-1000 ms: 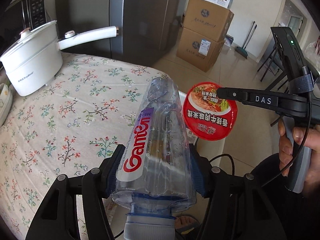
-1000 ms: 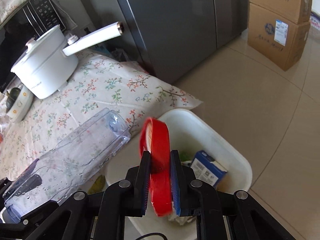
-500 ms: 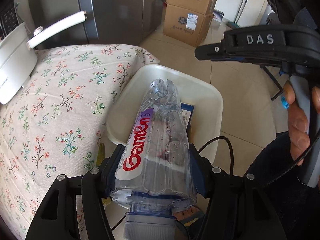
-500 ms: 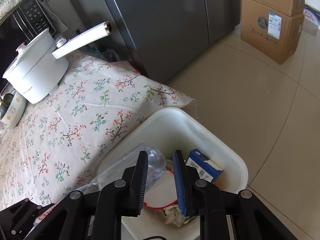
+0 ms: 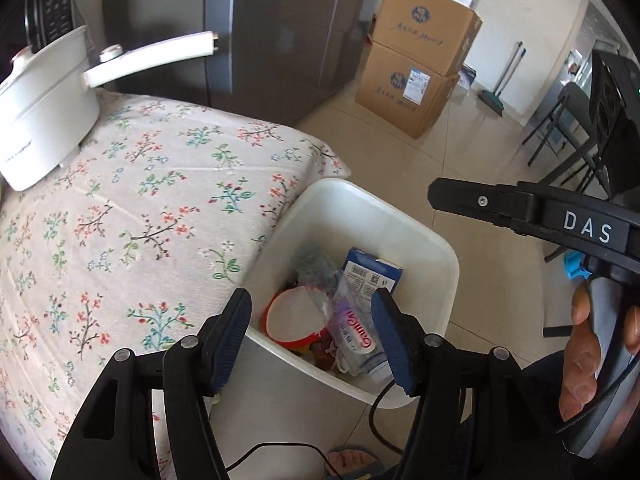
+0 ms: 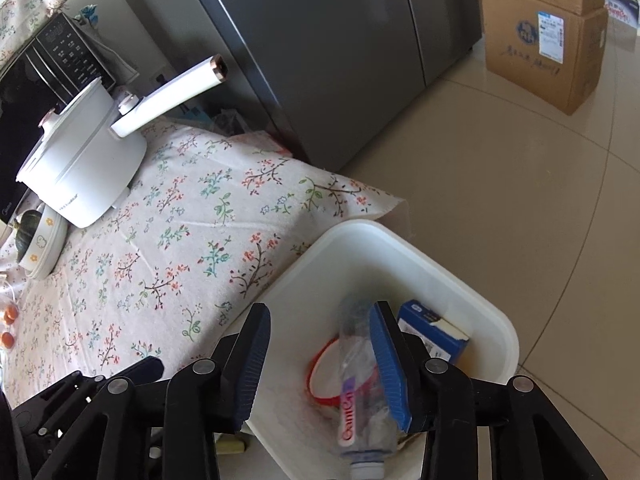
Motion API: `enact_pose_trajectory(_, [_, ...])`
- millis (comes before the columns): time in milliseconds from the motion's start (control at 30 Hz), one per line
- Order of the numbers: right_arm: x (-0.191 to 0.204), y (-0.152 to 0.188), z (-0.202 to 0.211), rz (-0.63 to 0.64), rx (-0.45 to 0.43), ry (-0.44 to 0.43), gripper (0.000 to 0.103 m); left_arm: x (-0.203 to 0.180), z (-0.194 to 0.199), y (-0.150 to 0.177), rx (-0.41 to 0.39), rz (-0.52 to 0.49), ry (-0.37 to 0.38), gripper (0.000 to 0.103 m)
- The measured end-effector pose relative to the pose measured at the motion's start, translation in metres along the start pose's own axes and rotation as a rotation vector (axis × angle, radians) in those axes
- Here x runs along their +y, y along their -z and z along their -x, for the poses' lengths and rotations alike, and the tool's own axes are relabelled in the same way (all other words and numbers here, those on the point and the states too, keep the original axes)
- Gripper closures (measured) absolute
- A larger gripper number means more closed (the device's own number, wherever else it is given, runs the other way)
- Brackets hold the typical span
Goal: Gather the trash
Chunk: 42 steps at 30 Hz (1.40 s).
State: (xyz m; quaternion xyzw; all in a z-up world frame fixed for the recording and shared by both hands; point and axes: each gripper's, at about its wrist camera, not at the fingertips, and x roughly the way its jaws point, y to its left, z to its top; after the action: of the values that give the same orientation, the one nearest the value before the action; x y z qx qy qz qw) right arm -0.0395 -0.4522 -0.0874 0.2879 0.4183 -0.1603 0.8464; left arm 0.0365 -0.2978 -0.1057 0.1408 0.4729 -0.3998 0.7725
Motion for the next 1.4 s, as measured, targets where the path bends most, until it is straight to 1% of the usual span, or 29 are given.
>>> enact_pose_trajectory(33, [0.000,0.000,0.000,-0.007,0.001,-0.016,0.055,0.005,0.005,0.001,-0.006,0.017,-0.013,0.038])
enact_pose_trajectory(100, [0.003,0.000,0.001,-0.005,0.002,-0.043,0.048,0.015,0.014,0.004,-0.014,0.060,-0.039,0.037])
enact_pose_trajectory(133, [0.007,0.001,0.002,0.005,0.002,-0.041,0.044,0.021,0.018,0.005,-0.016,0.081,-0.061,0.037])
enact_pose_trajectory(200, [0.015,0.003,0.002,0.032,0.000,-0.032,0.041,0.031,0.027,0.008,-0.028,0.118,-0.112,0.035])
enact_pose_trajectory(267, [0.024,0.005,0.005,0.053,-0.006,-0.051,0.041,0.040,0.041,0.011,-0.056,0.136,-0.160,0.034])
enact_pose_trajectory(333, [0.036,0.007,0.010,0.090,-0.020,-0.085,0.038,0.050,0.059,0.013,-0.100,0.162,-0.227,0.034])
enact_pose_trajectory(400, [0.051,0.011,0.017,0.148,-0.049,-0.102,0.030,0.057,0.075,0.017,-0.140,0.191,-0.287,0.030])
enact_pose_trajectory(467, [0.067,0.016,0.023,0.201,-0.083,-0.104,0.026,0.062,0.090,0.023,-0.176,0.212,-0.325,0.028])
enact_pose_trajectory(567, [0.090,0.024,0.027,0.281,-0.103,-0.119,0.021,0.067,0.110,0.034,-0.221,0.236,-0.382,0.024])
enact_pose_trajectory(633, [0.103,0.030,0.028,0.329,-0.104,-0.127,0.019,0.072,0.124,0.044,-0.239,0.270,-0.421,0.023])
enact_pose_trajectory(700, [0.115,0.036,0.027,0.367,-0.104,-0.126,0.015,0.077,0.140,0.056,-0.274,0.303,-0.451,0.022])
enact_pose_trajectory(767, [0.122,0.042,0.026,0.392,-0.109,-0.117,0.013,0.078,0.151,0.068,-0.307,0.328,-0.489,0.020])
enact_pose_trajectory(867, [0.130,0.049,0.025,0.424,-0.108,-0.099,0.012,0.078,0.163,0.086,-0.347,0.333,-0.550,0.016])
enact_pose_trajectory(900, [0.132,0.051,0.025,0.432,-0.104,-0.095,0.012,0.079,0.166,0.091,-0.354,0.332,-0.560,0.014])
enact_pose_trajectory(933, [0.133,0.053,0.025,0.434,-0.099,-0.090,0.011,0.081,0.166,0.095,-0.353,0.331,-0.552,0.014])
enact_pose_trajectory(1000, [0.130,0.057,0.024,0.406,-0.082,-0.071,0.009,0.087,0.161,0.103,-0.323,0.348,-0.515,0.013])
enact_pose_trajectory(1100, [0.115,0.062,0.023,0.291,-0.048,-0.051,0.009,0.090,0.151,0.111,-0.275,0.373,-0.453,0.014])
enact_pose_trajectory(1167, [0.106,0.067,0.028,0.239,-0.048,-0.028,0.008,0.085,0.149,0.114,-0.272,0.361,-0.423,0.014])
enact_pose_trajectory(1233, [0.102,0.075,0.037,0.227,-0.076,0.013,0.008,0.078,0.149,0.114,-0.277,0.339,-0.406,0.014])
enact_pose_trajectory(1367, [0.099,0.092,0.048,0.250,-0.100,0.045,0.005,0.060,0.148,0.113,-0.291,0.267,-0.401,0.013])
enact_pose_trajectory(1400, [0.098,0.096,0.049,0.258,-0.101,0.049,0.004,0.057,0.146,0.114,-0.287,0.257,-0.386,0.013])
